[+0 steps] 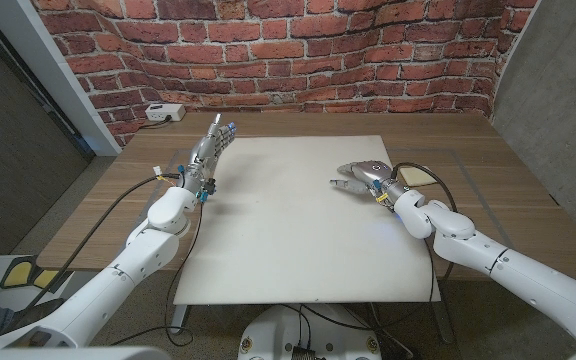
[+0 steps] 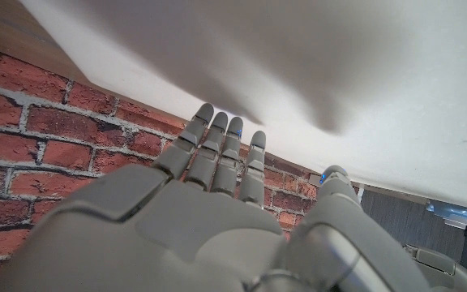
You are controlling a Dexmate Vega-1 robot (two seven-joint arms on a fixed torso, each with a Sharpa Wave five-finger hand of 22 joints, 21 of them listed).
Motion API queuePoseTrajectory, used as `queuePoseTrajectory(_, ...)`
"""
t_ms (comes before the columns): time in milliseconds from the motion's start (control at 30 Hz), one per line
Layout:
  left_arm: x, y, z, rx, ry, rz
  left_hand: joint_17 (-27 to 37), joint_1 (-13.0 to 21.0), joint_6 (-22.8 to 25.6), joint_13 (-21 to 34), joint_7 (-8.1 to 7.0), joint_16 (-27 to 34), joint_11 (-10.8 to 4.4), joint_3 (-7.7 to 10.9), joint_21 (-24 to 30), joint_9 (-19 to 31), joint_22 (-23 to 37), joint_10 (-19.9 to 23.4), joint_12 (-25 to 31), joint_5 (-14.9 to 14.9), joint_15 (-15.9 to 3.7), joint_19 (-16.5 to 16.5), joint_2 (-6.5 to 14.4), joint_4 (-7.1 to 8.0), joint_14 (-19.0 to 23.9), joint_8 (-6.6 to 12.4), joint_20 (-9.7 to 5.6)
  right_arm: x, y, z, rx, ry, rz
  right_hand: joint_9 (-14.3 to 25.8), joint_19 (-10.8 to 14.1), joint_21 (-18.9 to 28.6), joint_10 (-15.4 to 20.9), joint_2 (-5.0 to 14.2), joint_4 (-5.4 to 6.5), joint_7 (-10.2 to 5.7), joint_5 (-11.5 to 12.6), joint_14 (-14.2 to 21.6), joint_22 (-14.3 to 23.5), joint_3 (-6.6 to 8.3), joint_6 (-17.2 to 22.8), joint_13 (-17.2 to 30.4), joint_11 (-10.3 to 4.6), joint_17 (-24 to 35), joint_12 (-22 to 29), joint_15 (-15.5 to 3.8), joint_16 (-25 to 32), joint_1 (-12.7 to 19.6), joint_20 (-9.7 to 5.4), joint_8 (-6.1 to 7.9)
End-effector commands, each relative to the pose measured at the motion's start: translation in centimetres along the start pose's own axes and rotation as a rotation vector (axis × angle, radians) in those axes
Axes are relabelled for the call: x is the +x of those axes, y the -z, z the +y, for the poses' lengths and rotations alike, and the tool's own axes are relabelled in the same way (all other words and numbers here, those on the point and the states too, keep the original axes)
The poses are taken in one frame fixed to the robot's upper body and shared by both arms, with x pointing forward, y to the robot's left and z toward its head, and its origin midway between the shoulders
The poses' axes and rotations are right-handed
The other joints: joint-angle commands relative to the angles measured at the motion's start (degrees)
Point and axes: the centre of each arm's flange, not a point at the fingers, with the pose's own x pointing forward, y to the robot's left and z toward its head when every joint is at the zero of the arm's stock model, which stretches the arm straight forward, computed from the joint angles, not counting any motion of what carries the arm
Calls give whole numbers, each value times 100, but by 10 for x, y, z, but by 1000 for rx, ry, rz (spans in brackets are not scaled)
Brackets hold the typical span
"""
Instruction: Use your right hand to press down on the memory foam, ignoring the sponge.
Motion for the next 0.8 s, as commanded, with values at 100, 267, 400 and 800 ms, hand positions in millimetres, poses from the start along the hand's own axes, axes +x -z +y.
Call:
queuePoseTrajectory(100, 0, 2, 0, -5, 0, 0, 13, 3, 52, 9, -17, -10, -3, -28, -9, 24, 13, 42, -29, -17, -35, 8, -15, 28, 56, -9, 38, -3, -3, 16, -25, -25, 2, 26, 25, -22, -82, 54, -19, -22, 8, -127, 17, 74, -71, 27, 9, 29, -75, 35, -22, 63, 0, -47)
queuePoseTrajectory(267, -1, 2, 0, -4, 0, 0, 13, 7, 54, 9, -19, -12, -19, -31, -12, 24, 13, 46, -31, -20, -35, 8, -11, 28, 57, -14, 38, -4, -3, 23, -36, -46, 11, 25, 6, -44, -196, 54, -76, -7, 12, -235, 16, 114, -149, 29, -26, 19, -124, 78, -47, 160, 1, -78)
queuePoseTrajectory(400, -1, 2, 0, -5, -1, 1, 13, 10, 58, 9, -16, -13, -16, -32, -14, 24, 13, 48, -32, -22, -31, 6, -8, 28, 57, -15, 48, -4, -2, 26, -40, -56, 17, 25, 10, -50, -200, 68, -113, -20, 15, -241, 15, 148, -157, 29, -34, 14, -126, 81, -39, 236, 5, -79)
queuePoseTrajectory(800, 0, 3, -2, -6, 1, 4, 13, 18, 76, 10, -14, -13, -9, -37, -22, 24, 14, 44, -42, -28, -36, -2, 2, 28, 64, -19, 69, -3, 2, 32, -42, -96, 27, 24, 57, -45, -201, 59, -179, -28, 15, -244, 14, 196, -139, 31, -52, 6, -128, 75, -26, 370, 11, -67)
